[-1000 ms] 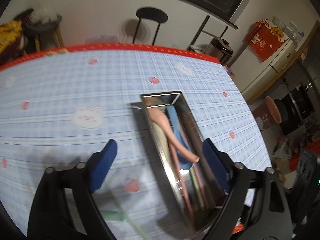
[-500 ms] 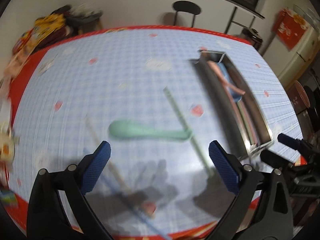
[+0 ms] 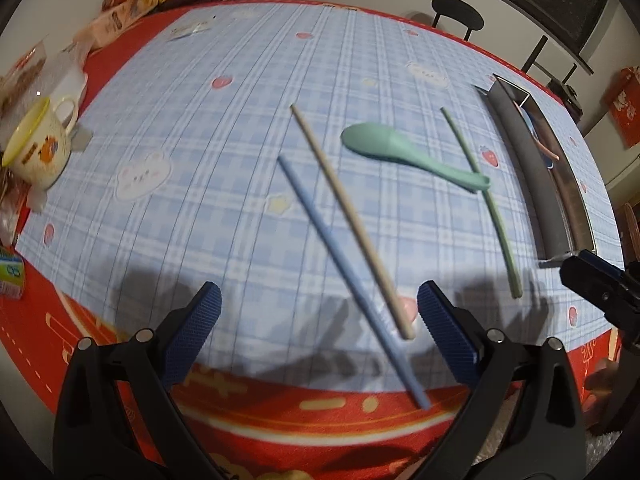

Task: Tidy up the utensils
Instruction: 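Move left tool toward beige chopstick while right tool approaches green chopstick, then grasp green chopstick with right tool while left tool grasps blue chopstick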

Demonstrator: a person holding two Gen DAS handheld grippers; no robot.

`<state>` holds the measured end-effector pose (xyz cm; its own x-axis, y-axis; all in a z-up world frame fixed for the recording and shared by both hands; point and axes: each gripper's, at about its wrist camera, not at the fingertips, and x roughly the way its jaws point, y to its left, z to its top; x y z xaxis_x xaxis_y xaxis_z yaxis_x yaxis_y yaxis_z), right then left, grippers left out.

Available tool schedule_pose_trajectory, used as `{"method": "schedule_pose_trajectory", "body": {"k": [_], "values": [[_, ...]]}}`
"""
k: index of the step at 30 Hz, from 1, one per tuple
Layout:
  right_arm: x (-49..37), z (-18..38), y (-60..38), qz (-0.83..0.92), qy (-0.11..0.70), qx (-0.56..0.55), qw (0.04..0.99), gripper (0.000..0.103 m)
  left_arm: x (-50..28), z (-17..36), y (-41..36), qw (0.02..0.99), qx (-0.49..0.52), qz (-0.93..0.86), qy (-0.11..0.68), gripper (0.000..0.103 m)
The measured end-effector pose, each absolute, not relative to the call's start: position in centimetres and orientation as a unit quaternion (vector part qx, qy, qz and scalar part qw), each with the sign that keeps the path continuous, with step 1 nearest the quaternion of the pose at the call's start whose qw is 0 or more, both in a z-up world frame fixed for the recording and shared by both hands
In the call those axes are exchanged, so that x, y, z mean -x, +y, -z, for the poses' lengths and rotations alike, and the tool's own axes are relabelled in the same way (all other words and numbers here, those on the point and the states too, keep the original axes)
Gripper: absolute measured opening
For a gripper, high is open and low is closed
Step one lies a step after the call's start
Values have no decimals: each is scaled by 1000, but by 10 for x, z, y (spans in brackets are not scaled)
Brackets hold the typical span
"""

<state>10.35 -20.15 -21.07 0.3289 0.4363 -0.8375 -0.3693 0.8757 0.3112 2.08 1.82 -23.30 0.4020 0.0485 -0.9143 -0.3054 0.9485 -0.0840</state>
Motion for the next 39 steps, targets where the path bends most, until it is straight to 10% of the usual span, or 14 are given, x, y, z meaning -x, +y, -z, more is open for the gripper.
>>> {"method": "schedule_pose_trajectory", "body": {"k": [7,13,21,39], "values": [[-96,220,-176,-254,543,17,800,97,-16,238,28,824,136,-95,542,93],[-100,222,-179,-261,543,8,798,96,-31,249,24,814,125,-83,562,69],[-123,236,-172,-263,548,35,793,34,-44,254,27,811,136,-81,563,54],[-128,249,-151,-257,548,96,790,8,-44,260,30,804,146,-75,571,52]]}}
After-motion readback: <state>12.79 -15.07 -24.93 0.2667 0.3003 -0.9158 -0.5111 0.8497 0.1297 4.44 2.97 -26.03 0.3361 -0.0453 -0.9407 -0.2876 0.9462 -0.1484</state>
